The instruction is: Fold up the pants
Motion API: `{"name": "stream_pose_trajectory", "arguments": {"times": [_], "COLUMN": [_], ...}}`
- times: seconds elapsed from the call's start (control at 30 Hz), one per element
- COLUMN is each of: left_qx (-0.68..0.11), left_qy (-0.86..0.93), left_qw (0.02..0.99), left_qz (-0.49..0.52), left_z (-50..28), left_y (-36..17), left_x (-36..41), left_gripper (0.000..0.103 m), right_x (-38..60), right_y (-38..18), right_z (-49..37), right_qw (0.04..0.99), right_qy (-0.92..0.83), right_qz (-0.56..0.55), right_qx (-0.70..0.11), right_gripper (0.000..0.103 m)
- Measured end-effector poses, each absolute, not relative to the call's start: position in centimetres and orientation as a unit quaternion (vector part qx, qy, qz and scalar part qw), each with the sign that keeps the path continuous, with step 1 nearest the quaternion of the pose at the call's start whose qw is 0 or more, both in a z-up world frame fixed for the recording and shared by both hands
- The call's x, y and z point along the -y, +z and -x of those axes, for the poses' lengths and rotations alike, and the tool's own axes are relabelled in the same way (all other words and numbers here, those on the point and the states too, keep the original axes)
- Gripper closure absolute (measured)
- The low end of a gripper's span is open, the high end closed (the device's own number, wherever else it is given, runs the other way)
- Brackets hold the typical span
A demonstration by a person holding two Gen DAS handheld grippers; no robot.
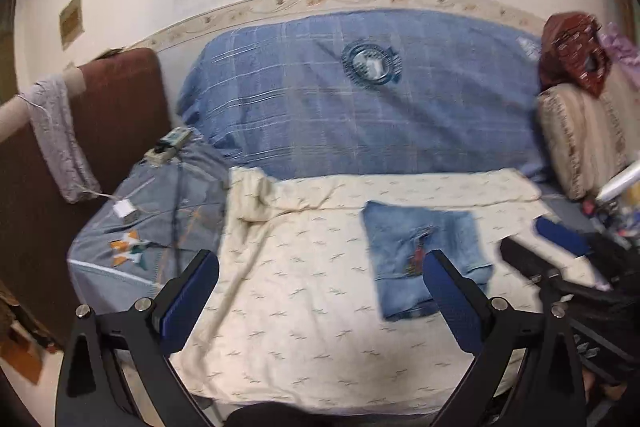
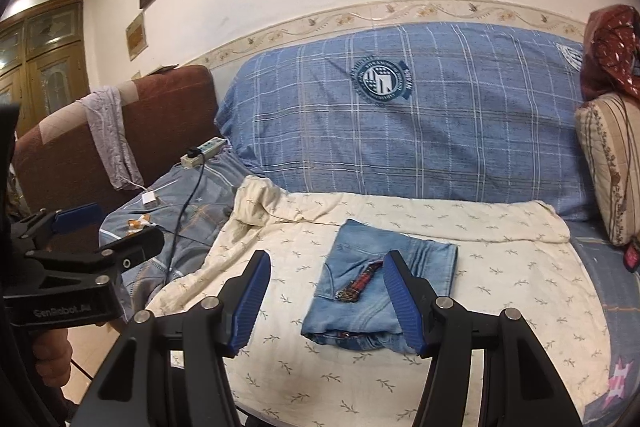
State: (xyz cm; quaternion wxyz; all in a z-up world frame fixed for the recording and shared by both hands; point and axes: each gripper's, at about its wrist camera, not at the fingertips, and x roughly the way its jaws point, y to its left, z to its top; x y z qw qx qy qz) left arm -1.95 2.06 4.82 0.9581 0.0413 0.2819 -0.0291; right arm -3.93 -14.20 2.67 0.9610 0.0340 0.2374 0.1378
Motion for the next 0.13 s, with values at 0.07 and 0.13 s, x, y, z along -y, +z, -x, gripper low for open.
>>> {"name": "stream_pose_trajectory", "arguments": {"times": [0.07, 0.13], "left_qx": [-0.285, -0.286], "left_qy": [-0.049, -0.058], "left_qw": [0.957, 0.956], "left_qz": [-0.035, -0.033], "left_z": [1.78, 1.46], "left_y": [4.82, 4.63], "left_x": [-1.63, -1.32], "left_gripper": [0.001, 0.001], "right_x": [14.27, 14.71], "right_y": [2.58, 2.56], "right_z": [3.82, 3.63], "right_qw": [0.959, 0.958], "right_qy": [0.141, 0.138], "right_qz": [-0.042, -0.05], "right_qx": [-0.241, -0.245], "right_gripper": [0.041, 0.041]}}
